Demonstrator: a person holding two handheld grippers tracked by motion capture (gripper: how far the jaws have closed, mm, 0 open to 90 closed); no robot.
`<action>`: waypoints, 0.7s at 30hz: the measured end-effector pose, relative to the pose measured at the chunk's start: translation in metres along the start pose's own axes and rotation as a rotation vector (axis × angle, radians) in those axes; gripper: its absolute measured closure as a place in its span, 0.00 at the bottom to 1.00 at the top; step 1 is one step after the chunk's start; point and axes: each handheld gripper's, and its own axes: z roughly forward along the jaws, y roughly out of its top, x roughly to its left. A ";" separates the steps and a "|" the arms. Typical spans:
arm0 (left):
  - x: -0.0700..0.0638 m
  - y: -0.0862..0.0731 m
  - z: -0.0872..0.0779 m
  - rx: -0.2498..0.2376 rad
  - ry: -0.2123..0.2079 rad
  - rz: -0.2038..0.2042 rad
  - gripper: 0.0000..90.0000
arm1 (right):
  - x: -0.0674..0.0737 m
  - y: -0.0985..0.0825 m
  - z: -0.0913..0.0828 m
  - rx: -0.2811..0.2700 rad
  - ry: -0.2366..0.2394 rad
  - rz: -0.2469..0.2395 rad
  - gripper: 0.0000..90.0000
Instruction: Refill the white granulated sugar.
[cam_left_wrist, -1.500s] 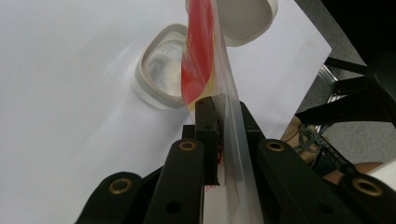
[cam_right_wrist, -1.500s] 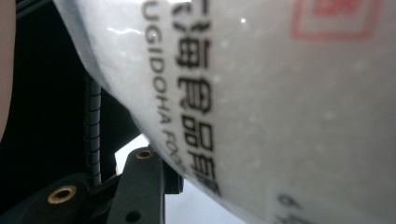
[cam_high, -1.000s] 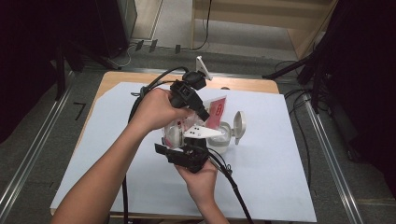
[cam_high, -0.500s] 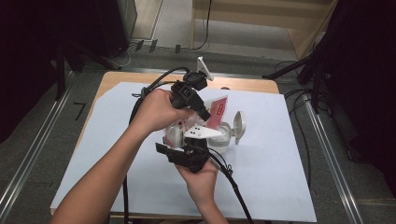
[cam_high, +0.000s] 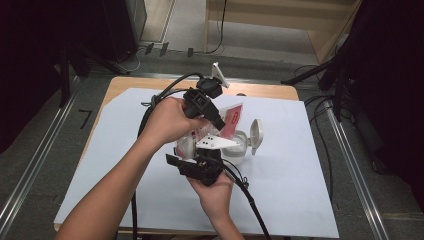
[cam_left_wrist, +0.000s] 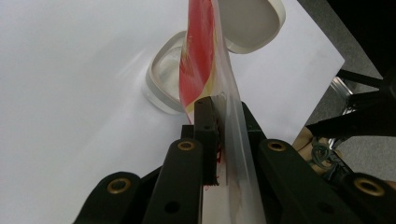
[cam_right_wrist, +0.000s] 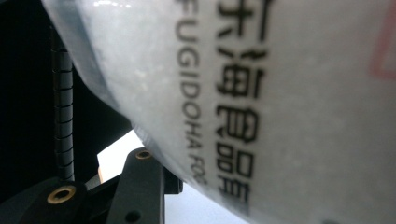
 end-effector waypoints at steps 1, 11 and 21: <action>0.000 -0.001 0.001 -0.008 -0.002 -0.003 0.94 | 0.000 0.000 0.000 0.000 -0.001 0.000 0.69; 0.003 -0.006 -0.001 -0.014 -0.008 -0.014 0.93 | 0.003 -0.002 0.003 0.008 0.013 -0.004 0.69; 0.006 -0.009 0.000 -0.016 -0.017 -0.020 0.93 | 0.003 -0.003 0.004 0.022 0.012 -0.009 0.69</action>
